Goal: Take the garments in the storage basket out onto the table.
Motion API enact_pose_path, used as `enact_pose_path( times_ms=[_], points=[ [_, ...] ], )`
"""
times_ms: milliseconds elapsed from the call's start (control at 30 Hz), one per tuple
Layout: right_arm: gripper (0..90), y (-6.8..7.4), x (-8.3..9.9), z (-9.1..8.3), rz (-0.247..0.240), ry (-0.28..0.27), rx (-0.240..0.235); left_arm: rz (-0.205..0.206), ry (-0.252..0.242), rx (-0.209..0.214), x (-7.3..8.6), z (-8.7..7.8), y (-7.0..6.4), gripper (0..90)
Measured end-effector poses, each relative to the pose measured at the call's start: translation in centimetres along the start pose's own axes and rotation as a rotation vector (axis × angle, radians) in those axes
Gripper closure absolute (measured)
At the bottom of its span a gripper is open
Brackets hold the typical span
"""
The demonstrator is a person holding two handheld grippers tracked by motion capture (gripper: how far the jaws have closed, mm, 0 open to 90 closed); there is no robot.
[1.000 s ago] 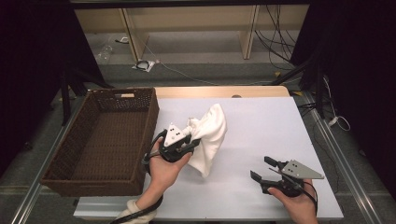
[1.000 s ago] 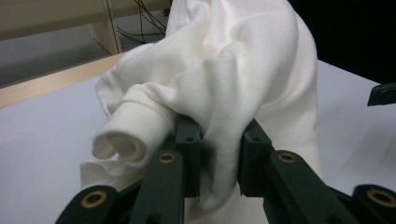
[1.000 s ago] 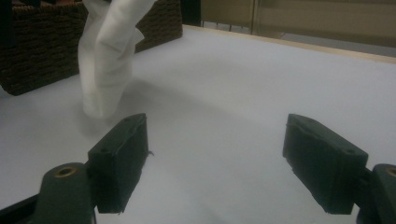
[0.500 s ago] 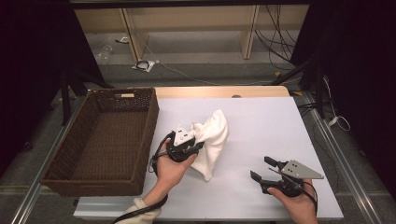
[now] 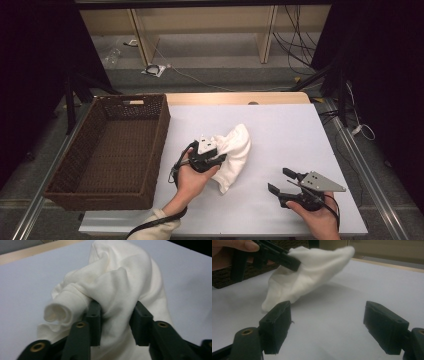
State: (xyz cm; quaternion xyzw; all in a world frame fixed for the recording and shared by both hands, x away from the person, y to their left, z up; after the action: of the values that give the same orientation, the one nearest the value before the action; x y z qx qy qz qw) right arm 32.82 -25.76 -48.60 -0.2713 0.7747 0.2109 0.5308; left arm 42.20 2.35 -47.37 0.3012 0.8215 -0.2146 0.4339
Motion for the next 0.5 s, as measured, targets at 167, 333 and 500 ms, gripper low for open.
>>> enact_pose_path(
  times_ms=[167, 333, 500],
  points=[
    [23.0, 0.0, 0.1, 0.1, -0.001, 0.007, 0.000, -0.023, -0.003, 0.010, -0.2, 0.3, 0.4, 33.0],
    [22.2, 0.0, 0.1, 0.1, -0.008, 0.013, 0.000, -0.020, -0.042, 0.021, -0.7, -1.6, 0.8, 11.7],
    [21.8, 0.1, 0.2, 0.1, -0.010, 0.030, -0.001, -0.014, -0.070, 0.054, 0.1, -3.7, 0.7, 4.9]
  ],
)
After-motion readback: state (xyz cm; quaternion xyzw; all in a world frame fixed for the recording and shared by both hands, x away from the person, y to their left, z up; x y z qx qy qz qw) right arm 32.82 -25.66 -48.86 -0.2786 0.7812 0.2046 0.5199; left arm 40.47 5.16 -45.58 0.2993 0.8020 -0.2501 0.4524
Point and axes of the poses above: each handheld gripper's, and its own axes: z roughly forward along the jaws, x roughly out of its underside, y roughly to its left, the point moved 3 cm from there along z, roughly forward along the jaws, and after that the axes turned 2 degrees about x, right-handed, at the moved point
